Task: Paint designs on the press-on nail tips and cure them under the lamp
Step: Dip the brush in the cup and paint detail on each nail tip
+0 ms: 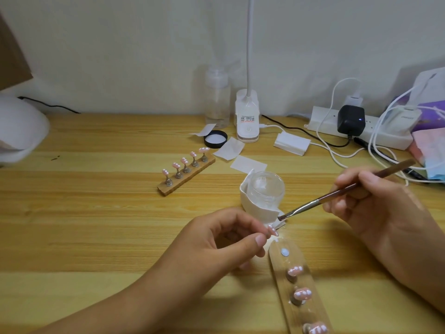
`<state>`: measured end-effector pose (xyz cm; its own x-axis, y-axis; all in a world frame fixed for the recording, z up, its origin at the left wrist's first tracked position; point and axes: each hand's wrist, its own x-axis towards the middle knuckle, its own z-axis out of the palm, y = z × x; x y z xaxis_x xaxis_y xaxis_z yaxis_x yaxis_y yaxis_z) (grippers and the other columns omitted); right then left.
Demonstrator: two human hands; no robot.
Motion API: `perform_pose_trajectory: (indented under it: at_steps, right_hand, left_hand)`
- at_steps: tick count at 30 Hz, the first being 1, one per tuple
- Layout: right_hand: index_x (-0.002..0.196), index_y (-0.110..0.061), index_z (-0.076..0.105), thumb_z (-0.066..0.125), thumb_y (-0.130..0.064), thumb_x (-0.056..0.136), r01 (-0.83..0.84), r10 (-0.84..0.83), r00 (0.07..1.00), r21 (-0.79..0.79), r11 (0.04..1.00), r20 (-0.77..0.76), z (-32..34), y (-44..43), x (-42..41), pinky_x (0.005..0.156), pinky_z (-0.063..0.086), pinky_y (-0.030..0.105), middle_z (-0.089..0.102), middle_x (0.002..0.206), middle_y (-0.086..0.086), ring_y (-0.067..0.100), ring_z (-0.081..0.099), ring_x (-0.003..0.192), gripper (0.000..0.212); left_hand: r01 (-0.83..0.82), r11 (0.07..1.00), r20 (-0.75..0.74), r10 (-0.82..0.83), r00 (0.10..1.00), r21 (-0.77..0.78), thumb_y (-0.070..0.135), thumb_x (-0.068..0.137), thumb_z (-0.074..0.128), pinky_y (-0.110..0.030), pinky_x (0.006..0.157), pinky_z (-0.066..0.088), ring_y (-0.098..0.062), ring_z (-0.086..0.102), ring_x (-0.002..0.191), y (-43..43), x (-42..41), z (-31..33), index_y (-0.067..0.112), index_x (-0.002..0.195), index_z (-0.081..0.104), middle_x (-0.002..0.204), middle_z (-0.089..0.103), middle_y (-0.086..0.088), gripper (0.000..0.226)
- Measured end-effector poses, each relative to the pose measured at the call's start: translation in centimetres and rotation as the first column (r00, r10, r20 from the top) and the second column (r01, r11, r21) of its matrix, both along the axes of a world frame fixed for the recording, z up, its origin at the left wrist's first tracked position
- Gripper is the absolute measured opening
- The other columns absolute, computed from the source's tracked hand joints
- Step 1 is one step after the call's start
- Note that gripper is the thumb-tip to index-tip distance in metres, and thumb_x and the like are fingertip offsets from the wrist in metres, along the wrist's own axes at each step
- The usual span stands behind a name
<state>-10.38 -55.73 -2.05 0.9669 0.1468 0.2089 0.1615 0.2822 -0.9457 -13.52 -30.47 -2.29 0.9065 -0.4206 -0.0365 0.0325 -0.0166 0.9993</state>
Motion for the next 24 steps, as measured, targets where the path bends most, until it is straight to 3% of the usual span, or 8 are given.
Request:
perform_pose_trajectory:
  at_steps: [4, 8, 12, 18, 21, 24]
  right_hand:
    - [0.089, -0.019, 0.076, 0.073, -0.048, 0.079, -0.037, 0.038, 0.998, -0.031, 0.999, 0.042, -0.07, -0.05, -0.10, 0.075, 0.056, 0.027, 0.066, 0.074, 0.000, 0.010, 0.064, 0.068, 0.031]
    - [0.080, -0.020, 0.073, 0.065, -0.036, 0.085, -0.038, 0.038, 0.998, -0.016, 0.999, 0.056, -0.25, -0.11, -0.01, 0.073, 0.055, 0.025, 0.062, 0.072, 0.000, 0.012, 0.061, 0.065, 0.019]
    - [0.077, -0.019, 0.073, 0.047, -0.023, 0.091, -0.044, 0.045, 0.997, -0.013, 0.999, 0.063, -0.46, -0.11, 0.03, 0.069, 0.054, 0.023, 0.061, 0.071, 0.000, 0.012, 0.060, 0.062, 0.030]
    - [0.080, -0.020, 0.074, 0.062, -0.034, 0.087, -0.072, 0.075, 0.994, -0.045, 0.996, 0.077, -0.20, 0.09, -0.06, 0.071, 0.054, 0.023, 0.063, 0.073, 0.001, 0.012, 0.061, 0.064, 0.019]
    - [0.081, -0.021, 0.074, 0.072, -0.048, 0.081, -0.086, 0.092, 0.992, -0.069, 0.994, 0.084, -0.12, 0.22, -0.22, 0.071, 0.054, 0.022, 0.064, 0.075, 0.000, 0.011, 0.062, 0.065, 0.027]
    - [0.077, -0.021, 0.074, 0.055, -0.029, 0.093, -0.066, 0.070, 0.993, -0.054, 0.996, 0.091, -0.24, 0.25, -0.32, 0.068, 0.053, 0.019, 0.064, 0.072, 0.000, 0.011, 0.062, 0.063, 0.026]
  left_hand:
    - [-0.009, 1.000, 0.003, 0.009, 1.000, -0.014, 0.036, 0.070, 0.075, -0.017, 0.063, 0.050, -0.004, 0.062, 0.069, -0.01, 0.01, -0.11, 0.026, 0.084, 0.075, 0.076, 0.070, 0.005, 0.017]
    - [-0.002, 1.000, 0.005, 0.002, 1.000, -0.017, 0.037, 0.070, 0.074, -0.017, 0.064, 0.050, -0.004, 0.061, 0.071, -0.02, 0.00, -0.05, 0.028, 0.082, 0.075, 0.075, 0.069, 0.007, 0.015]
    - [0.001, 1.000, 0.002, -0.001, 1.000, -0.020, 0.032, 0.074, 0.075, -0.016, 0.063, 0.050, -0.003, 0.061, 0.070, -0.07, -0.08, 0.11, 0.029, 0.081, 0.074, 0.075, 0.069, 0.009, 0.007]
    - [-0.003, 1.000, 0.003, 0.003, 1.000, -0.003, 0.025, 0.078, 0.073, -0.017, 0.063, 0.050, -0.004, 0.062, 0.070, -0.07, -0.16, 0.17, 0.028, 0.080, 0.074, 0.079, 0.071, 0.004, 0.004]
    - [-0.002, 1.000, -0.004, 0.002, 1.000, -0.002, 0.028, 0.077, 0.074, -0.017, 0.063, 0.050, -0.004, 0.063, 0.072, -0.09, -0.18, 0.20, 0.028, 0.079, 0.074, 0.080, 0.071, 0.004, 0.003]
    - [-0.012, 1.000, -0.003, 0.012, 1.000, 0.006, 0.030, 0.075, 0.075, -0.017, 0.062, 0.051, -0.004, 0.062, 0.071, -0.12, -0.12, 0.18, 0.028, 0.079, 0.075, 0.078, 0.070, 0.003, 0.004]
